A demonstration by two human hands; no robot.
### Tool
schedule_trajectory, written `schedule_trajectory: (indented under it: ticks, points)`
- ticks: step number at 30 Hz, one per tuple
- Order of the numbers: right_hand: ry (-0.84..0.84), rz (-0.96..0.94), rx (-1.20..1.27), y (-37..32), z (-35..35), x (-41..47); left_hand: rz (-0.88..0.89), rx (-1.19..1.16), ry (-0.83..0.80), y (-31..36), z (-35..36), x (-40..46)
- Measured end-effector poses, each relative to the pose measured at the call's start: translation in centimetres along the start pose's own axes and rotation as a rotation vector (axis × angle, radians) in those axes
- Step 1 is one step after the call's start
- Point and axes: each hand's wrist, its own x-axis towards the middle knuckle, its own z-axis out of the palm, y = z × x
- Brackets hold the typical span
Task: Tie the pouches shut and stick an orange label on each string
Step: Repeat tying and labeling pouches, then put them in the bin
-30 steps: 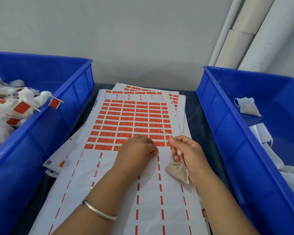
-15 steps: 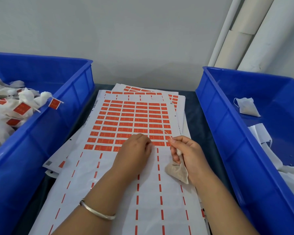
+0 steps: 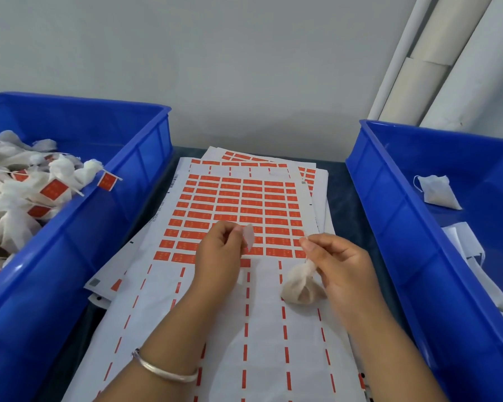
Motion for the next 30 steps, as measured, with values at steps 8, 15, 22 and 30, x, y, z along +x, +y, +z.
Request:
schedule_trajectory:
  ticks: [8,15,22,30]
  points:
    - [-0.281,-0.072,0.049,0.7,2.0,-1.0,-0.113,-0.378,-0.204,1.7,-0.7,-1.6]
    - [-0.132,-0.098,-0.034,0.5,1.5,-0.5,-0.107,-0.291,-0.423,2.7,-1.3,-2.5]
    - [0.003,-0.113,-0.052,0.4,0.8,-0.3,-0.187,-0.272,-0.475,2.7,-0.9,-3.1]
    - [0.018,-0.111,-0.006,0.7,0.5,0.1,-0.224,-0.265,-0.455,2.7,-0.8,-3.2]
